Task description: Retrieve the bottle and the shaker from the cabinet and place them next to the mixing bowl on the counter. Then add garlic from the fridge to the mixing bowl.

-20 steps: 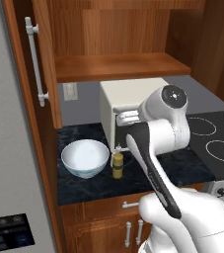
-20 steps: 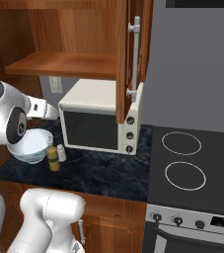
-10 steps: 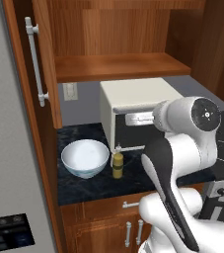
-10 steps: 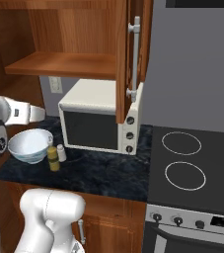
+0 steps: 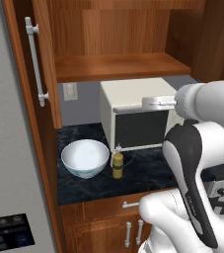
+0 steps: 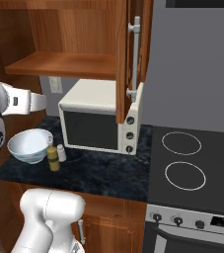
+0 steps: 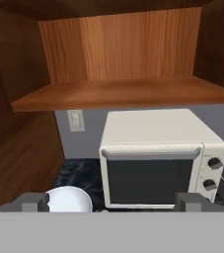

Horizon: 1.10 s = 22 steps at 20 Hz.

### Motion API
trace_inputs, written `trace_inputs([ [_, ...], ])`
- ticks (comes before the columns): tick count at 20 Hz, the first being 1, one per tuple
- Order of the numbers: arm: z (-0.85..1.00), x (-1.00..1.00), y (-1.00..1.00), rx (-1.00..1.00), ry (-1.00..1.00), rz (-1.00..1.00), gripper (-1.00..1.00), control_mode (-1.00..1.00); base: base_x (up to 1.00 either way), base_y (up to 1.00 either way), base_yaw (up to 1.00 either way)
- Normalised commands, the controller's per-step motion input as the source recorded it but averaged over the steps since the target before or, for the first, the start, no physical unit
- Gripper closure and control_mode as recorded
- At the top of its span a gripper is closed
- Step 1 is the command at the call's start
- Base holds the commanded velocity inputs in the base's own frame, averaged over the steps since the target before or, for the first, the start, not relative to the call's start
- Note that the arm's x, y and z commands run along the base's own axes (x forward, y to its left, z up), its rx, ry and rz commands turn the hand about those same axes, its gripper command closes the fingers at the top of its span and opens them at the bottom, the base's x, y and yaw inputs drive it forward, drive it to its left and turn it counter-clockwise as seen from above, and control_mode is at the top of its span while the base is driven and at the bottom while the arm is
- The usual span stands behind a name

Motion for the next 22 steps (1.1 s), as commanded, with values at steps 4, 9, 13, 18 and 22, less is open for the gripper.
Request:
trace_inputs([
  [4,0.14,-0.32,-0.04,0.00,0.00,0.00,-1.00,-1.00,0.00,0.00,0.00],
  [9,0.00,-0.18,-0.04,0.01,0.00,0.00,-1.00,-1.00,0.00,0.00,0.00],
  [13,0.00,0.00,0.00,0.00,0.00,0.00,-1.00,-1.00,0.00,0.00,0.00],
  [18,0.00,0.00,0.00,0.00,0.00,0.00,-1.00,-1.00,0.00,0.00,0.00],
  [22,0.00,0.00,0.00,0.00,0.00,0.00,-1.00,1.00,-0.22,-0.09,0.01],
])
